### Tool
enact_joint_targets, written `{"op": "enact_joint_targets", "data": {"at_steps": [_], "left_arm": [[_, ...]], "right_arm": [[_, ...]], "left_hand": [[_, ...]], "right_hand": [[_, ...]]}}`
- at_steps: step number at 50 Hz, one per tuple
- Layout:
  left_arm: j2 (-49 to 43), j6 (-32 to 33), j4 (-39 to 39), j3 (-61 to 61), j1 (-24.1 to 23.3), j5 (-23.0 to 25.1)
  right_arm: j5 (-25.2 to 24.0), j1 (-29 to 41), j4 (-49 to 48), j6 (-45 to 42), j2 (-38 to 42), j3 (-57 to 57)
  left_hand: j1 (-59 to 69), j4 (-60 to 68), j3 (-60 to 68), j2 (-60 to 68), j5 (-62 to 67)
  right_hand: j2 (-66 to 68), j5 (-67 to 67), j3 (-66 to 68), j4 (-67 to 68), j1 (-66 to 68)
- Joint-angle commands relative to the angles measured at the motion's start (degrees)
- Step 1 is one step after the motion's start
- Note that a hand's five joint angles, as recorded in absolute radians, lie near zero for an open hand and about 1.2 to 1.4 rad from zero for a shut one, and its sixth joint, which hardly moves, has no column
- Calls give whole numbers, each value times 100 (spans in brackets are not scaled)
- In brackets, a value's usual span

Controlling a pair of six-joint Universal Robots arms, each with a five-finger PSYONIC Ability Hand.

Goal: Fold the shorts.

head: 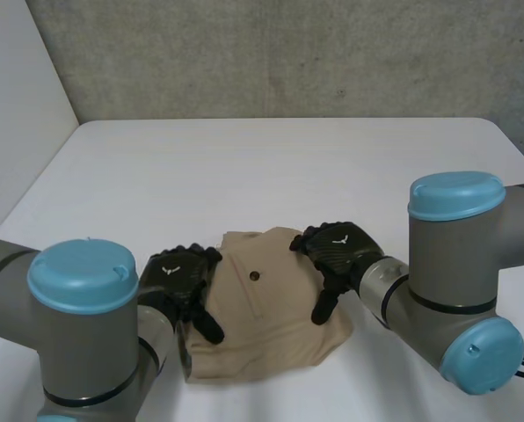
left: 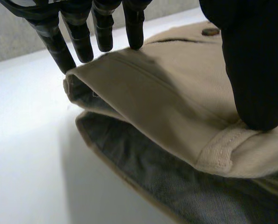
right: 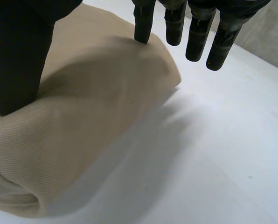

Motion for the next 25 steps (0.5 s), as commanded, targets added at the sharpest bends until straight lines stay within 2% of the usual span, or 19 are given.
{"op": "enact_joint_targets", "data": {"at_steps": [1, 6, 10, 13, 14, 18, 25], "left_arm": [[625, 7, -154, 535, 6, 21], [1109, 7, -514, 1176, 59, 21], [1364, 7, -1207, 1888, 252, 30], [1443, -2, -1884, 2503, 559, 222], [1452, -45, -2225, 2809, 725, 432], [1478, -81, -2675, 3180, 1033, 950], [1637, -309, -2685, 3199, 1202, 1207]], "right_arm": [[66, -98, -262, 220, -641, 90], [408, -553, -570, 817, -1833, 47], [716, -897, -571, 1003, -2504, -6], [927, -1117, -518, 1003, -2855, -59], [963, -1170, -492, 1003, -2917, -68], [1033, -1425, -220, 994, -3111, -226], [1007, -1583, 282, 1003, -3120, -419]], "left_hand": [[-241, -174, -223, -163, -206], [-258, -191, -240, -180, -223], [-359, -292, -341, -281, -324], [-359, -292, -341, -281, -324], [-359, -292, -341, -281, -324], [-359, -292, -341, -281, -324], [-359, -292, -341, -281, -324]], "right_hand": [[-284, -407, -255, -368, -52], [-284, -407, -255, -368, -52], [-284, -407, -255, -368, -52], [-284, -407, -255, -368, -52], [-284, -407, -255, -368, -52], [-284, -407, -255, -368, -52], [-284, -407, -255, -368, -52]]}}
